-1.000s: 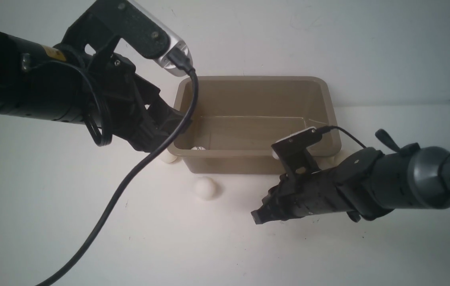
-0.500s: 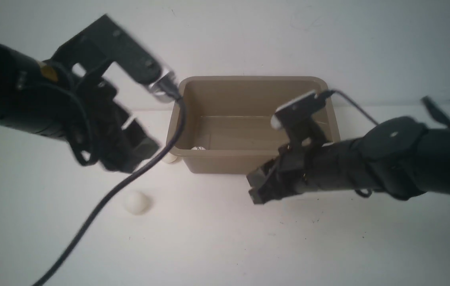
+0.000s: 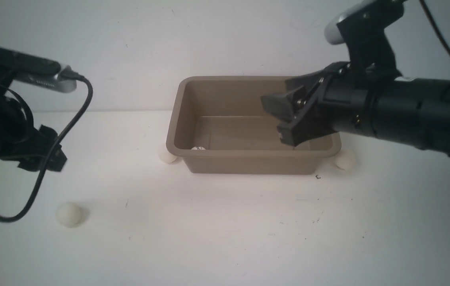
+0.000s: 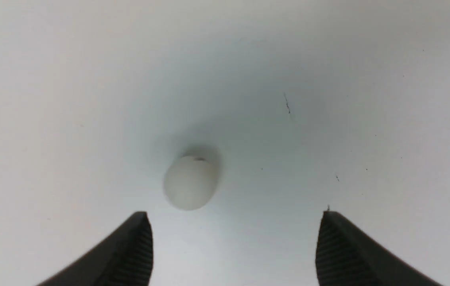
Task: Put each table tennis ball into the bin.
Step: Use the left arm to clamp the table tennis ball closest to it
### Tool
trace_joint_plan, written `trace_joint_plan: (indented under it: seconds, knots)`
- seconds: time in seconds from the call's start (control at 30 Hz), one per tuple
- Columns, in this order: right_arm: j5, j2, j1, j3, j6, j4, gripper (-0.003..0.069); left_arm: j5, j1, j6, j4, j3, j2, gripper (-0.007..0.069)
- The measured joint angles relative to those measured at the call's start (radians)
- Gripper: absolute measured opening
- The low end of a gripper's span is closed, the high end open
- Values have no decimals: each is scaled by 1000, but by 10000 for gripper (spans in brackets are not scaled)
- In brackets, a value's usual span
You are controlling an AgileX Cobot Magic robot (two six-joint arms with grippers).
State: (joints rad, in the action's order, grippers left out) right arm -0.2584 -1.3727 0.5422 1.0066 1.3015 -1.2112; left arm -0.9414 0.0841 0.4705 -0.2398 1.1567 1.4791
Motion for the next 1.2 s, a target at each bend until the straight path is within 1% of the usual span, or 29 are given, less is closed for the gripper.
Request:
trace_joint_plan:
  seconds: [0.17,0.23,0.27,0.33,0.47,0.57,0.63,0.67,0.87,0.97,1.17,1.2]
  knots:
    - [-15,13,0,-3,6,0,344,13,59,13,-6,0,106,492]
    - [-23,16,0,-4,7,0,344,20,84,-2,6,0,148,492]
    - [-30,19,0,-6,8,0,344,25,125,-29,24,0,190,492]
    - [-39,20,0,-6,10,0,344,26,167,-55,33,0,226,492]
    - [-49,20,0,-6,20,0,344,41,221,-74,46,0,241,492]
    - [-49,20,0,-6,23,0,344,59,237,-79,53,0,243,492]
    - [-51,20,0,-6,27,0,344,89,261,-106,104,0,259,492]
    - [-51,20,0,-6,27,0,344,91,263,-110,109,0,263,492]
    - [-72,20,0,-6,27,38,344,141,344,-240,289,2,347,492]
    - [-85,20,0,-6,27,51,344,188,384,-259,314,2,350,492]
    - [-111,20,0,-6,27,56,344,317,443,-251,328,2,397,492]
    - [-116,20,0,-6,27,57,344,337,456,-248,354,5,419,493]
